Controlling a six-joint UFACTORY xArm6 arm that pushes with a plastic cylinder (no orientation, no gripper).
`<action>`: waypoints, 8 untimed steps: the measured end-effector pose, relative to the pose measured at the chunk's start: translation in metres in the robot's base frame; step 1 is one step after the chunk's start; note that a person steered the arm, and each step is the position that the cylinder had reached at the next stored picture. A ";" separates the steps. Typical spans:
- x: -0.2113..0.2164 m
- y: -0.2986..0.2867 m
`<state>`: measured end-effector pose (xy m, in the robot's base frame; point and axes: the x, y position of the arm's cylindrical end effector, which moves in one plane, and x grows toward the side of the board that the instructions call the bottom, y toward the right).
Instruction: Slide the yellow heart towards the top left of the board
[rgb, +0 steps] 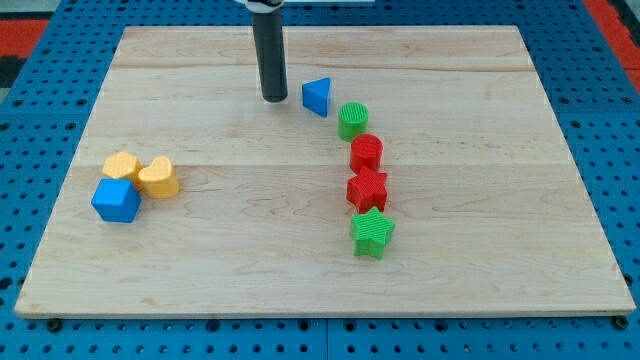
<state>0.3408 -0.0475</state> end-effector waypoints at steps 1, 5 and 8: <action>0.002 0.030; 0.030 -0.009; 0.171 -0.122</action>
<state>0.5122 -0.1700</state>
